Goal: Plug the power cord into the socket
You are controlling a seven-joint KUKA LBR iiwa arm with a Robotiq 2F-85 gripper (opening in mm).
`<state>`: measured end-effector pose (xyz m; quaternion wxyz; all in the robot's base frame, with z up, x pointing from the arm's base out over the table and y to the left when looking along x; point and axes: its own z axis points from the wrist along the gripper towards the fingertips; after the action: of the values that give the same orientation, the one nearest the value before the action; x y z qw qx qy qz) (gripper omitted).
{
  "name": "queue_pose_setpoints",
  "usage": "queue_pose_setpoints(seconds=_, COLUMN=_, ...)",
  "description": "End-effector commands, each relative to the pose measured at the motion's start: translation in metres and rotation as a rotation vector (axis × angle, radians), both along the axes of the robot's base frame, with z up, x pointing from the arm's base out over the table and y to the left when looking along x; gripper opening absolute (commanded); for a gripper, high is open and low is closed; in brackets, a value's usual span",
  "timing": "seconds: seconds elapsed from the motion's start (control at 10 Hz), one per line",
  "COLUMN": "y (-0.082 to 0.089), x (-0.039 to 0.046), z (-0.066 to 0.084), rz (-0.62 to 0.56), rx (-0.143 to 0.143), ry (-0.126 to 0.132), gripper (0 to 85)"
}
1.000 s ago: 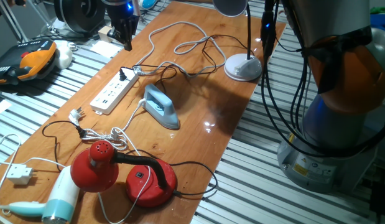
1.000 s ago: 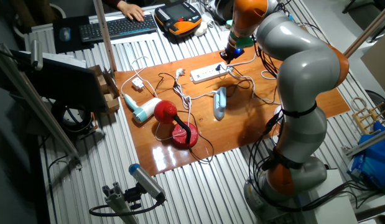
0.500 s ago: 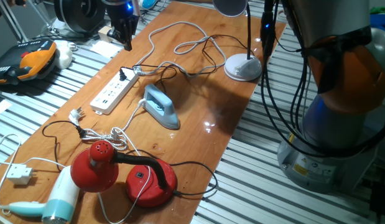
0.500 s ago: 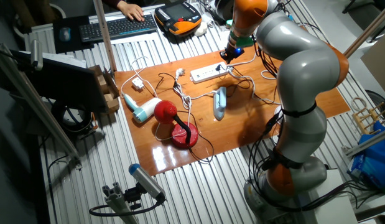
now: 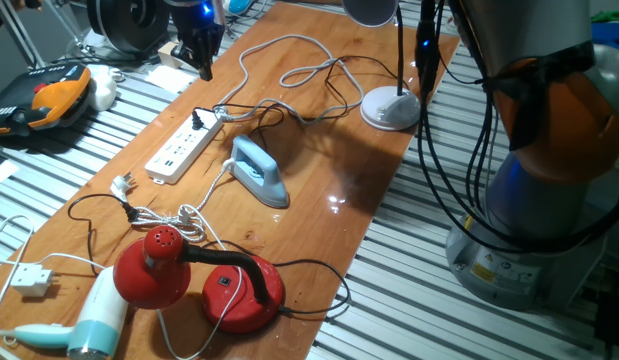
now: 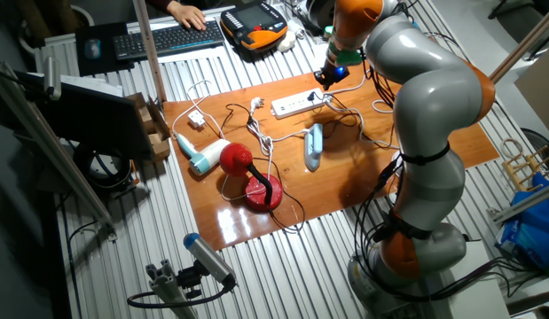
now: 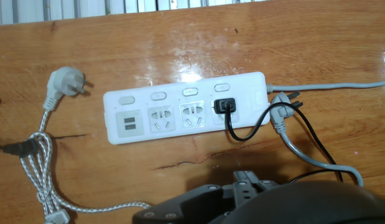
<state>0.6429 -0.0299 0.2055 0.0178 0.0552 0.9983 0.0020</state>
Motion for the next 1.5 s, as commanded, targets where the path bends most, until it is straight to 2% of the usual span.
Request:
queue_pose_setpoints(seconds=0.0, y=-0.0003, x=0.0003, z=0.0003, rz=0.004, rx=-0.005, ry=0.0, gripper=0.0)
queue_pose_setpoints(seconds=1.4, y=-0.0012, x=0.0029, z=0.0022, rz=0.036, rx=0.0, ry=-0.008, gripper=0.0)
